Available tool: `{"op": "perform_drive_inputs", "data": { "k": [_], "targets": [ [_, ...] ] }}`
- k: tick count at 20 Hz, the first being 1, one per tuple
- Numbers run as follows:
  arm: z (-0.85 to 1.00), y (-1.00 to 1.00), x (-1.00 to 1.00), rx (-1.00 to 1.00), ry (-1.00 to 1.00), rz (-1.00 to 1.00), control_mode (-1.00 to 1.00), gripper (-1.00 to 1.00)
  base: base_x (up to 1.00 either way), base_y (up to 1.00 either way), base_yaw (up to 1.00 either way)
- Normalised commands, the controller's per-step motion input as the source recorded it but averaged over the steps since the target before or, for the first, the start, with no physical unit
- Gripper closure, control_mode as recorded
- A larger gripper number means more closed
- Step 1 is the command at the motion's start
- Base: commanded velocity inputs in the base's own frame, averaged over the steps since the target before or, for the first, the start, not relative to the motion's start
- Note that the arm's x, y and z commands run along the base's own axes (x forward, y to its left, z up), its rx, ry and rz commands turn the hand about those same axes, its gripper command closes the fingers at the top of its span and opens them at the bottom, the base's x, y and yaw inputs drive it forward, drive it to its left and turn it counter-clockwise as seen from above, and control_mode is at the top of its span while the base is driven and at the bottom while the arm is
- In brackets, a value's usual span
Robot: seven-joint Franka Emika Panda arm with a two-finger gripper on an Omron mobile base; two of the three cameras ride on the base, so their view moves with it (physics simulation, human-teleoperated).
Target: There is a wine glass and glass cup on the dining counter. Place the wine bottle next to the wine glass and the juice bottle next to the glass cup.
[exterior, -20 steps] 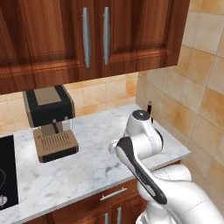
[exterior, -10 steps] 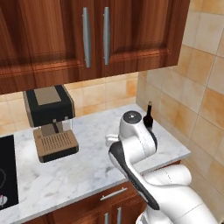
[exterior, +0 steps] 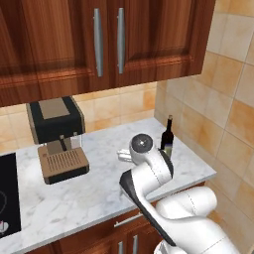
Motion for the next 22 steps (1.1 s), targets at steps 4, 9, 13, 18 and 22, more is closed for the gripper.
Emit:
{"op": "perform_drive_inputs", "data": {
  "k": [4, 9, 13, 18, 22],
  "targets": [
    [0.08, -0.09, 0.3, -0.06, -0.03, -0.11, -1.0, -1.0, 0.0, 0.0, 0.0],
    [0.15, -0.13, 0.31, 0.0, 0.0, -0.13, -1.0, -1.0, 0.0, 0.0, 0.0],
    [0.06, -0.16, 0.23, -0.02, -0.02, -0.08, -1.0, -1.0, 0.0, 0.0, 0.0],
    [0.0, -0.09, 0.23, -0.13, -0.06, -0.03, -1.0, -1.0, 0.0, 0.0, 0.0],
    [0.0, -0.1, 0.29, -0.14, -0.1, -0.01, -1.0, -1.0, 0.0, 0.0, 0.0]
  ]
}}
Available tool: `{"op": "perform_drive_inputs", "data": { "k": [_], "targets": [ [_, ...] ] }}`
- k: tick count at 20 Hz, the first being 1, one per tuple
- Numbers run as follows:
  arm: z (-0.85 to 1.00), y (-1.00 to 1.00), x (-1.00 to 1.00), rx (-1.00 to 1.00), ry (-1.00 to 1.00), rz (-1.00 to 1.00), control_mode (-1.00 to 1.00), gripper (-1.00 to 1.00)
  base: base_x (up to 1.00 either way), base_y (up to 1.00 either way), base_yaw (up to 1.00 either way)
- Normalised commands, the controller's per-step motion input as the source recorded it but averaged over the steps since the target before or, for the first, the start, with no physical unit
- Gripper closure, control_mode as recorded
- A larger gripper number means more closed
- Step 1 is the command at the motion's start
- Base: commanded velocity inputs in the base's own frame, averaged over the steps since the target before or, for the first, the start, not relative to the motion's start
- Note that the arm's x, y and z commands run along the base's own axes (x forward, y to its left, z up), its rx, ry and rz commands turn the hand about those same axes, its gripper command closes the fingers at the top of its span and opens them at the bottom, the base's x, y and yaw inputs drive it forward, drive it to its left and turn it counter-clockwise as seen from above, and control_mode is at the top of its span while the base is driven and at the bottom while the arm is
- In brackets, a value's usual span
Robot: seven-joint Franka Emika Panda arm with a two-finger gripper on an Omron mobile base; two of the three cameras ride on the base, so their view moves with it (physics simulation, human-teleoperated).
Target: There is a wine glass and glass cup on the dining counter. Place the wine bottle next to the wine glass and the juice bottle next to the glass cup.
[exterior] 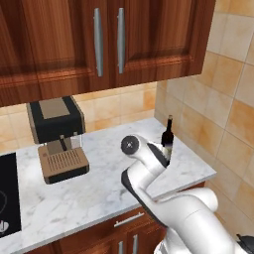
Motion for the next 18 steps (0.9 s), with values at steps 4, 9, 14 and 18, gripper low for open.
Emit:
{"op": "perform_drive_inputs", "data": {
  "k": [4, 9, 14, 18],
  "targets": [
    [0.0, -0.1, 0.23, -0.02, -0.11, 0.0, -1.0, -1.0, 0.0, 0.0, 0.0],
    [0.0, -0.07, 0.09, 0.0, -0.14, -0.02, -1.0, -1.0, 0.0, 0.0, 0.0],
    [-0.01, -0.04, 0.0, -0.01, -0.22, -0.03, -1.0, -1.0, 0.0, 0.0, 0.0],
    [-0.02, -0.18, 0.13, 0.0, -0.04, -0.03, -1.0, -1.0, 0.0, 0.0, 0.0]
  ]
}}
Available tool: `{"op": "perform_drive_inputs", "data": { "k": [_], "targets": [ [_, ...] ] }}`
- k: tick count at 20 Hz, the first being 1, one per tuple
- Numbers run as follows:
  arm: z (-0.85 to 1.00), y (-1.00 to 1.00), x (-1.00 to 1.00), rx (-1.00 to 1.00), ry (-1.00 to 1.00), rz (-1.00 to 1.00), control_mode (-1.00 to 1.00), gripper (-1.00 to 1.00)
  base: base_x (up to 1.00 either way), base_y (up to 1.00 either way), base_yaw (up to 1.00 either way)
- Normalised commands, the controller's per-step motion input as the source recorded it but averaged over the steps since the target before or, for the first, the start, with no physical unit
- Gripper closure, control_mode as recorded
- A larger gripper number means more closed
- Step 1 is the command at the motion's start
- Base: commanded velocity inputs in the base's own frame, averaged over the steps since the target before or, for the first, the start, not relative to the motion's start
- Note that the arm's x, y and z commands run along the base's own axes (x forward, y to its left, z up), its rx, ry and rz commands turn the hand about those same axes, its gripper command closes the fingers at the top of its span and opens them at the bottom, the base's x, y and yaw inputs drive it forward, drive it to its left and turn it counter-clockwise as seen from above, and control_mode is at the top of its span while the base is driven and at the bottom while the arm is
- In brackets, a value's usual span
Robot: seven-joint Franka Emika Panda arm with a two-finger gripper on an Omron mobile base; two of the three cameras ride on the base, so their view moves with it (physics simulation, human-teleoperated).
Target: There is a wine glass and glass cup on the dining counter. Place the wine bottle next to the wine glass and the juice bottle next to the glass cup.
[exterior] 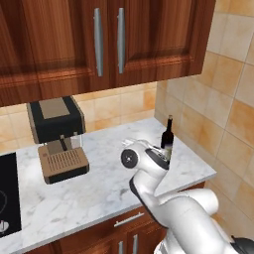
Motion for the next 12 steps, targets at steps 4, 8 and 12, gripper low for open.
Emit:
{"op": "perform_drive_inputs", "data": {
  "k": [4, 8, 12],
  "targets": [
    [0.0, -0.22, 0.11, 0.0, -0.02, -0.01, -1.0, -1.0, 0.0, 0.0, 0.0],
    [0.0, -0.19, 0.21, 0.0, 0.0, 0.0, -1.0, -1.0, 0.0, 0.0, 0.0],
    [-0.03, -0.2, 0.14, 0.0, 0.0, -0.02, -1.0, -1.0, 0.0, 0.0, 0.0]
  ]
}}
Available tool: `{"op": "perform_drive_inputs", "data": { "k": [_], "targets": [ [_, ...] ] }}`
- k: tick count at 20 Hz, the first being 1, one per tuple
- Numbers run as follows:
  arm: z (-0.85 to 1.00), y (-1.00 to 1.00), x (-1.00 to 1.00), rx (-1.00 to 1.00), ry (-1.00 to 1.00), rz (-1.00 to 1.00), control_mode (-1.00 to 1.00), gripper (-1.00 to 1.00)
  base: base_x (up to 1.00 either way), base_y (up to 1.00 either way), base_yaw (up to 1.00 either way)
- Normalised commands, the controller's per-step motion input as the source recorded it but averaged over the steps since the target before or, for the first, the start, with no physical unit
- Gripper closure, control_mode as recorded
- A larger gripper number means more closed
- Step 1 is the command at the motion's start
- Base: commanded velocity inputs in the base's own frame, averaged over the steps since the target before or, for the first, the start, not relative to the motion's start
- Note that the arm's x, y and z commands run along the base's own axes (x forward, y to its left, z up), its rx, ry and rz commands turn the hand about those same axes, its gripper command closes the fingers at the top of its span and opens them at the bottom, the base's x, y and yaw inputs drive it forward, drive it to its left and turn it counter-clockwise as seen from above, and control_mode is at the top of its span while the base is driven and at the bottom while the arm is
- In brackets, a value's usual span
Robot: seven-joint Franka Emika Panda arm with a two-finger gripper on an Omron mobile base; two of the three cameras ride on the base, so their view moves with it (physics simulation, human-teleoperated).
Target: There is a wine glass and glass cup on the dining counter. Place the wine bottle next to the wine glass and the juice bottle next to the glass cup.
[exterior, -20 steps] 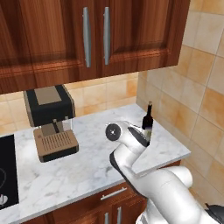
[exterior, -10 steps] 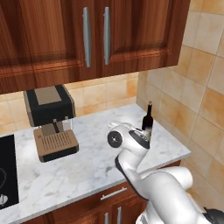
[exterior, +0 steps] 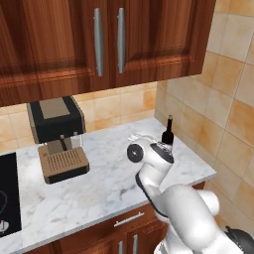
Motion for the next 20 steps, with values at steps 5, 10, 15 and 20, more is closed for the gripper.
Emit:
{"op": "perform_drive_inputs", "data": {
  "k": [5, 10, 15, 20],
  "targets": [
    [-0.04, -0.21, 0.19, 0.0, 0.0, -0.05, -1.0, -1.0, 0.0, 0.0, 0.0],
    [-0.01, -0.1, 0.13, 0.0, 0.0, -0.12, -1.0, -1.0, 0.0, 0.0, 0.0],
    [-0.05, -0.07, 0.22, 0.0, 0.0, -0.13, -1.0, -1.0, 0.0, 0.0, 0.0],
    [-0.04, -0.07, 0.19, 0.0, 0.0, -0.13, -1.0, -1.0, 0.0, 0.0, 0.0]
  ]
}}
